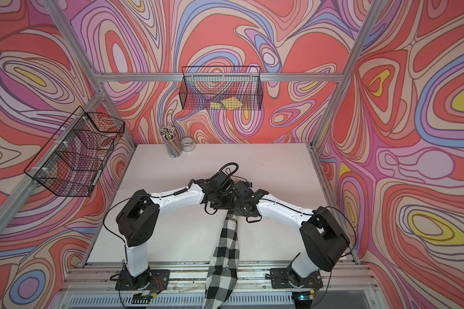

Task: Take off the watch
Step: Untie the watch from the hand.

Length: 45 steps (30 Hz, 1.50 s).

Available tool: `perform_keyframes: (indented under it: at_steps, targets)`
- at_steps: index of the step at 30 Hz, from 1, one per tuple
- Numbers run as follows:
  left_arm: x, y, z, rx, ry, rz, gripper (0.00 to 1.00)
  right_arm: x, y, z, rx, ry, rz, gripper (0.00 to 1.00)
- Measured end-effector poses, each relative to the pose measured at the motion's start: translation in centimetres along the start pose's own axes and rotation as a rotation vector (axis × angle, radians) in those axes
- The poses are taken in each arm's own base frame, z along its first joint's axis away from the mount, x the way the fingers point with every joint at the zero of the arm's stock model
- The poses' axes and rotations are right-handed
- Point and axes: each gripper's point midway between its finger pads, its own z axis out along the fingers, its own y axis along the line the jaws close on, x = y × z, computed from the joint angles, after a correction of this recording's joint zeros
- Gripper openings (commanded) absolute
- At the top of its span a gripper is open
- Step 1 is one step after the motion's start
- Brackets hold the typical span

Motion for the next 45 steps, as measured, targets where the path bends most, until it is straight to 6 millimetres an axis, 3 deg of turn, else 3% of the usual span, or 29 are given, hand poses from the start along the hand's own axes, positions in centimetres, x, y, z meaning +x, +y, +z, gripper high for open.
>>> perform_keyframes:
  at_steps: [4, 6, 8, 12, 16, 18, 27, 45]
  targets:
    - [0.1, 0.3, 0.1, -0.007, 0.002, 0.0, 0.57, 0.0, 0.1, 0.0, -0.005, 0.0, 0.001, 0.0]
    - [0.2, 0.5, 0.2, -0.013, 0.004, -0.001, 0.57, -0.1, 0.3, -0.1, -0.017, 0.001, 0.004, 0.13]
    - [0.3, 0.7, 0.2, -0.014, 0.003, -0.002, 0.57, -0.4, 0.5, -0.5, -0.043, -0.003, 0.011, 0.16]
    - [0.3, 0.9, 0.1, -0.013, -0.003, -0.007, 0.57, -2.5, 0.8, -3.2, -0.142, -0.063, 0.072, 0.2]
    - [0.2, 1.2, 0.1, -0.01, -0.006, -0.011, 0.57, -5.0, -0.3, -6.4, -0.237, -0.164, 0.161, 0.22]
    - [0.3, 1.2, 0.0, -0.008, -0.009, -0.011, 0.57, -5.1, -0.8, -6.7, -0.263, -0.178, 0.193, 0.22]
    - [0.3, 1.8, -0.2, 0.003, -0.022, -0.021, 0.57, -1.0, -0.3, -1.8, -0.388, -0.044, 0.289, 0.24]
    - [0.4, 2.1, -0.2, 0.016, -0.028, -0.028, 0.57, -1.3, 3.4, 1.0, -0.607, 0.013, 0.416, 0.24]
